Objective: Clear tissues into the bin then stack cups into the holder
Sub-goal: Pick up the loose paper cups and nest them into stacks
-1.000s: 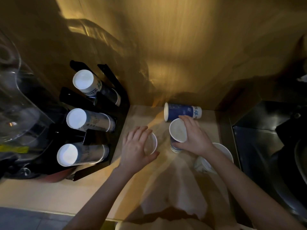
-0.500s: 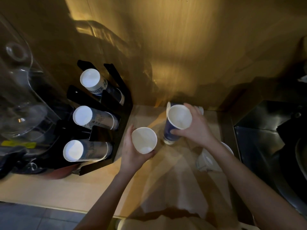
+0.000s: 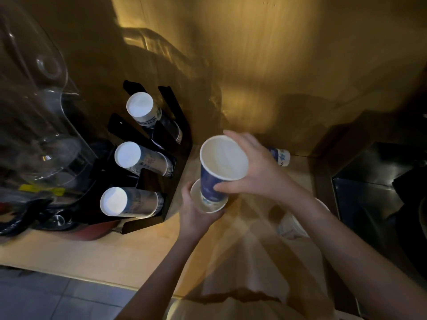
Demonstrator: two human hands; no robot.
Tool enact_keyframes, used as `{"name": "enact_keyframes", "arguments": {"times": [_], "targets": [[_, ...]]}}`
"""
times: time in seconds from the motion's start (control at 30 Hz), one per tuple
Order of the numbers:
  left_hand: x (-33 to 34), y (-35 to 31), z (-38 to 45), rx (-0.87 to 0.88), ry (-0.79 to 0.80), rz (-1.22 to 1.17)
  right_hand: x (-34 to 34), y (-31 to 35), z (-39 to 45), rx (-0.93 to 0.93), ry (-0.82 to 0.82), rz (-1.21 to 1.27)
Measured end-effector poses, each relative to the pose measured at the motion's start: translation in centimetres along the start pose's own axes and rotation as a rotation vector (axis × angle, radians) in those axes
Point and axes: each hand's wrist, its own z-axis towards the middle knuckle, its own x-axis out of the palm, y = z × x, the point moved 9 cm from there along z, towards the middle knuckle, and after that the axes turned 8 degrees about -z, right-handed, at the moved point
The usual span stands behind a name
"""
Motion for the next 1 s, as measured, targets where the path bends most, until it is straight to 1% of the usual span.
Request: {"name": "enact_keyframes", "arguments": {"times": [0.1,0.2,0.33,0.4,0.5,0.6,0.83,0.93,1.0], "targets": [[0.3,0.1,0.0,0.006,0.024,0.012,3.0,-0.7,-0.6,-0.008,0.091,-0.11],[0.6,0.1,-0.1,0.017,0.039,-0.005,5.2,-1.4,-1.0,-0.031,0.131,-0.25],[0.6,-0.3,-0.3,0.064,0.049,0.015,8.2,-2.2,-1.6,-0.071,0.175,-0.327],[0.3,-0.1,-0.5,0.046,0.04,0.024,9.4,-2.6,-1.8,-0.1,0.206,-0.352],[-0.1,0.4,-0.6,0.0,0.02,0.036,10.3,-3.3,-1.8,-0.109,0.239,-0.337],[-0.1,0.7,-0.5,-0.006,0.01,0.047,10.6,-3.8,-1.6,-0.1,0.24,-0.312],[0.6,0.7,0.8,-0.013,0.025,0.047,10.2,-5.9,-0.3,0.052,0.292,-0.15],[1.1,0.6,1.6,-0.005,0.034,0.058,9.6,-6.4,0.3,0.062,0.313,-0.156],[1.6,0.5,2.1,-0.004,0.053,0.064,8.8,-7.1,1.0,0.085,0.332,-0.087]]}}
